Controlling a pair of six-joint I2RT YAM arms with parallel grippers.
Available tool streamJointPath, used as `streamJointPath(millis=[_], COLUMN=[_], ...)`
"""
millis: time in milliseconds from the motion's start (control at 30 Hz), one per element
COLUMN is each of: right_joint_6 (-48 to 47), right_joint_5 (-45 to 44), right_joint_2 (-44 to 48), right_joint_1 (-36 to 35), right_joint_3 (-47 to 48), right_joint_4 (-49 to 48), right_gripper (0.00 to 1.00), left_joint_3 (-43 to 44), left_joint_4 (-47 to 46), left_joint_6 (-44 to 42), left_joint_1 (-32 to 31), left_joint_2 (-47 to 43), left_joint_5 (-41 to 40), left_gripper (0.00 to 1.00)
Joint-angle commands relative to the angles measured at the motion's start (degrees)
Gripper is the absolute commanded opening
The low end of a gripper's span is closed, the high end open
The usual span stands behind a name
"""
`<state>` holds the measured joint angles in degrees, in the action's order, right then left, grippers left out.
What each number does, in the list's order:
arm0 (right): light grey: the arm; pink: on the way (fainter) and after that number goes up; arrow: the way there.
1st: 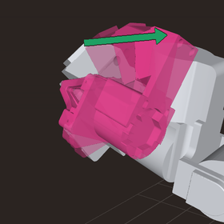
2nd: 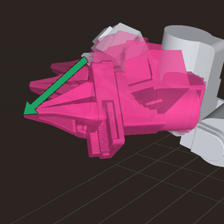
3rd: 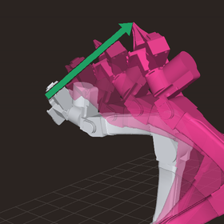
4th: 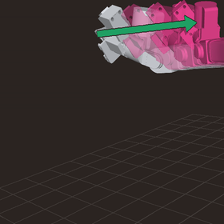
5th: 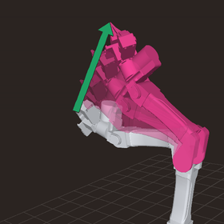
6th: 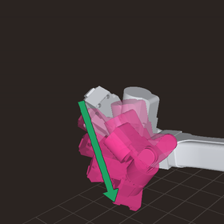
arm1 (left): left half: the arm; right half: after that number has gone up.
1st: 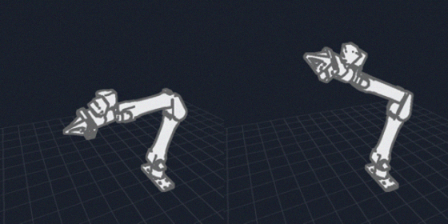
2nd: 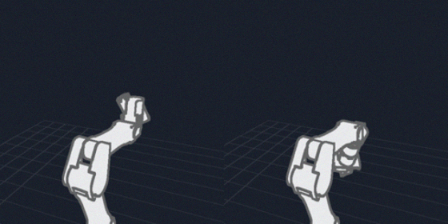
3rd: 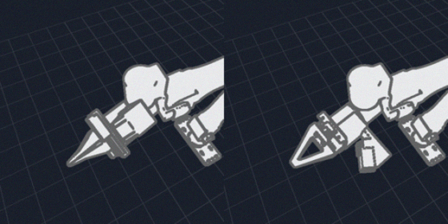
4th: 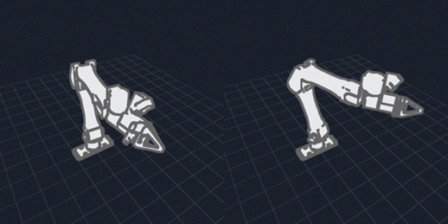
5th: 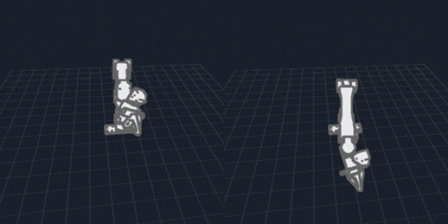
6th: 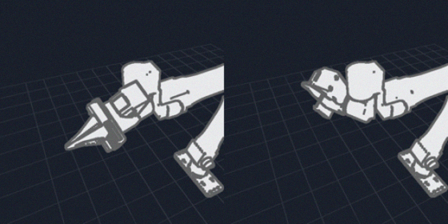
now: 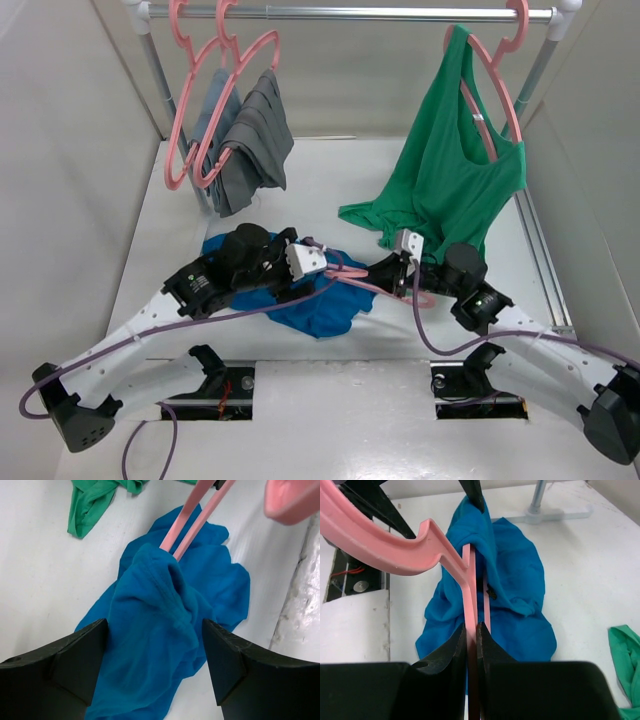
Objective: Place the t-shirt on the hanger
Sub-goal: Place tshirt on hanger
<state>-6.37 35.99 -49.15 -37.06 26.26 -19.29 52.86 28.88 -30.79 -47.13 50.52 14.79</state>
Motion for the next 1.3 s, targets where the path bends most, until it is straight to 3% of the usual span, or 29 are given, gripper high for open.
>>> streamJointPath(millis=[0,100,133,167,300,533,800,933,1267], right_joint_6=[1.6,2.9,2.9,3.5,2.9,2.4,2.4,2.4,3.6], right_joint_5=[-11.4,-12.7,-12.7,-12.7,-12.1,-10.9,-8.2,-8.2,-11.0], right_joint_2=[1.7,1.2,0.6,0.0,-2.9,-4.6,-5.7,-6.3,-5.9], right_joint_1=[2.6,2.6,2.6,2.6,2.6,3.1,3.1,3.1,3.1], right_joint_3=[0.7,1.8,2.5,3.2,3.7,4.2,4.2,4.2,4.2], right_joint_4=[-1.6,-1.6,-1.6,-1.6,-1.6,-1.6,-1.6,-1.6,-1.6], right_gripper=[0.0,0.0,0.0,0.0,0.0,0.0,0.0,0.0,0.0], left_joint_3=[-0.6,-2.6,-4.1,-4.9,-5.3,-3.2,-2.1,3.3,4.5], left_joint_4=[-1.9,-5.6,-7.7,-12.7,-20.3,-14.2,-26.4,-25.7,-6.4], left_joint_6=[5.7,6.8,6.1,5.0,0.1,-1.1,-1.3,-1.3,1.4], left_joint_1=[-1.3,-1.3,-1.3,-1.3,-1.3,-1.3,-1.3,-1.3,-1.3], left_joint_2=[-2.3,-7.2,-9.1,-11.0,-15.3,-14.9,-11.3,-10.7,-14.4], left_joint_5=[3.3,-1.8,-6.3,-8.3,-12.7,-6.3,-23.3,-17.8,0.9], left_gripper=[0.72,0.75,0.93,1.0,1.0,1.0,1.0,1.0,1.0])
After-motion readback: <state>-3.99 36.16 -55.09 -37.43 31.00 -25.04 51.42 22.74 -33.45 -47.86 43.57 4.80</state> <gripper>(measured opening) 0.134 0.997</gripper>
